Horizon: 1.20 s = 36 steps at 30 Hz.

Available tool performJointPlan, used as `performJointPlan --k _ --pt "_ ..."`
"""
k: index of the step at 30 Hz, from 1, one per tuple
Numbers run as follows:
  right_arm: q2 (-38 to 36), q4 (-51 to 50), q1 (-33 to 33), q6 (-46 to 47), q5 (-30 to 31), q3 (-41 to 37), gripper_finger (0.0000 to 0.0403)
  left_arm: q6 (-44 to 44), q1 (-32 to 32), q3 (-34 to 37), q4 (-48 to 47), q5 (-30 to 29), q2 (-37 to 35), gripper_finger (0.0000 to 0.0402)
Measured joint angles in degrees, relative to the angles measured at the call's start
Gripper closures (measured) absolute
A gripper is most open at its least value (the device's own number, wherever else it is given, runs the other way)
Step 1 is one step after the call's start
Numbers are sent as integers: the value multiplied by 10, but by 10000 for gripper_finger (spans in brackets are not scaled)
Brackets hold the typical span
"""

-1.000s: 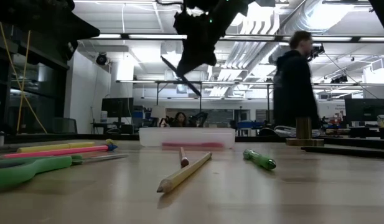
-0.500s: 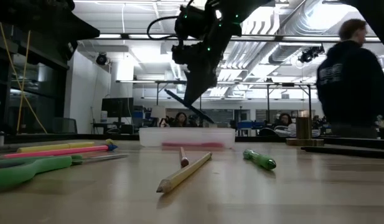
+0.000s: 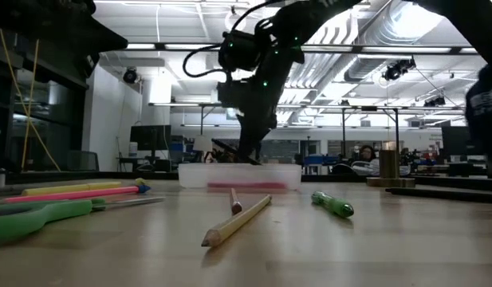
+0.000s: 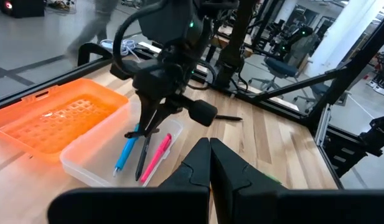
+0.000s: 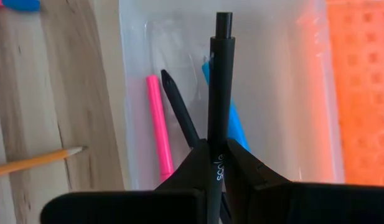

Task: Pick & place school supplies into a supply box
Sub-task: Put the black pen into the transparent supply box

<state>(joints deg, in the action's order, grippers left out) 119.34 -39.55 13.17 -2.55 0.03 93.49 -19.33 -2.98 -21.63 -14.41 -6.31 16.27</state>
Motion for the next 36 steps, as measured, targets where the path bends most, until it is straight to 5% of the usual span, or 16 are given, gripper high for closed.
performJointPlan --k 36 --pt "10 18 3 1 6 -45 391 0 0 0 -8 0 0 369"
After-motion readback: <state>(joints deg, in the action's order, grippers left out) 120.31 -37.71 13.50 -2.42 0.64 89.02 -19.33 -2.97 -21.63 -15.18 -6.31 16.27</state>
